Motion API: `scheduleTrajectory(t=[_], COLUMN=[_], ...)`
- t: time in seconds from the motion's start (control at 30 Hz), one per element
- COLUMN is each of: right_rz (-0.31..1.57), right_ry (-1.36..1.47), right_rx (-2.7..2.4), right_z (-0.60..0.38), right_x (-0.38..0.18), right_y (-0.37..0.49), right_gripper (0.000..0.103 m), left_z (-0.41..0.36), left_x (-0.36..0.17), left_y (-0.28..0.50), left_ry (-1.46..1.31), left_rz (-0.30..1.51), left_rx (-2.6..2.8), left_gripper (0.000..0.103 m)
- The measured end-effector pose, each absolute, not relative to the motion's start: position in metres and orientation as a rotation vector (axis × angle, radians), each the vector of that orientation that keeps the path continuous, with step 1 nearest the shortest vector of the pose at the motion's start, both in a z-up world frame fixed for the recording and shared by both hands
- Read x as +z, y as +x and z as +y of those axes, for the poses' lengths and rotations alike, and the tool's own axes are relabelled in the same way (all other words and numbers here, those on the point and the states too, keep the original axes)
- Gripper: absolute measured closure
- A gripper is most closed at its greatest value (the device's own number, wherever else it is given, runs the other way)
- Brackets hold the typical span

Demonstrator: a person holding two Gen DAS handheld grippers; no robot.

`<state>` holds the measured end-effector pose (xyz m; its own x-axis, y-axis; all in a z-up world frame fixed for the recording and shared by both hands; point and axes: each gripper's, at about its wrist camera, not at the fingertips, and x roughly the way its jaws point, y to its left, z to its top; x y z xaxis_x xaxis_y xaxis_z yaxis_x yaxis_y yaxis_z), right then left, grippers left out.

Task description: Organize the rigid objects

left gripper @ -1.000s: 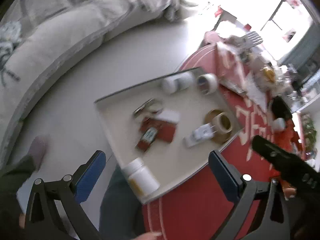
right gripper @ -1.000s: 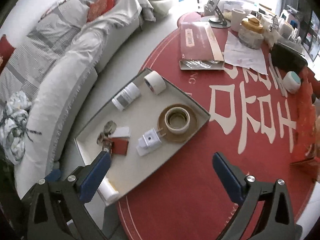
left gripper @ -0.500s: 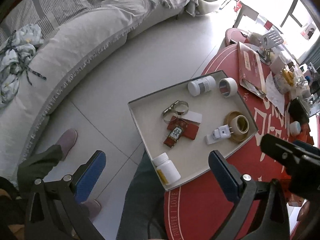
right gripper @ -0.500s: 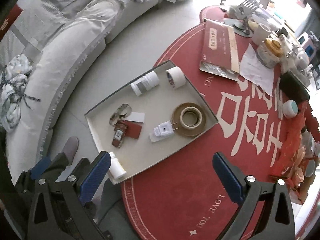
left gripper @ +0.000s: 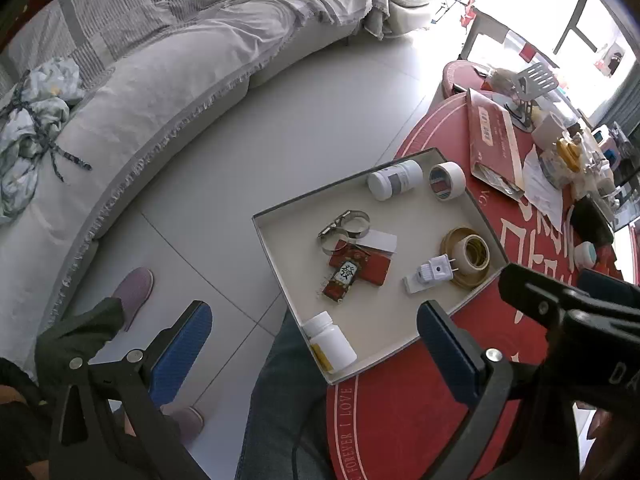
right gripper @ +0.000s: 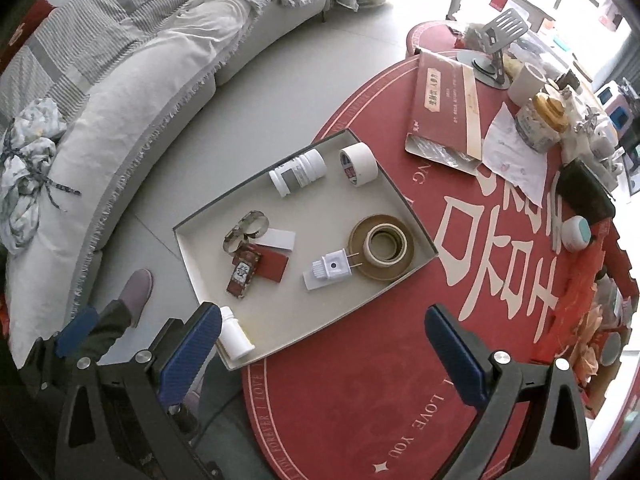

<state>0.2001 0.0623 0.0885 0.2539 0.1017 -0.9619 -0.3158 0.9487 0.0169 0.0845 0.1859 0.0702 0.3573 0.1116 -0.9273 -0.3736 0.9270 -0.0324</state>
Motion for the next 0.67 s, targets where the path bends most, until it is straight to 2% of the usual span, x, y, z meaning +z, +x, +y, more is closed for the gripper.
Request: scheduleTrajectory(t=[0.67], right_rz=[1.304], right_ry=[-0.187], right_rx=[0.279], right_z=[0.0625], right_x=[0.0805], right_y=[0.2], right_gripper=[0.001], left_z=[0.1875], left_x=[0.0632], left_y=[0.0867], left_ry=[-0.272], left_rz=[1.166], left_rx=[0.318], left_gripper=[0.001])
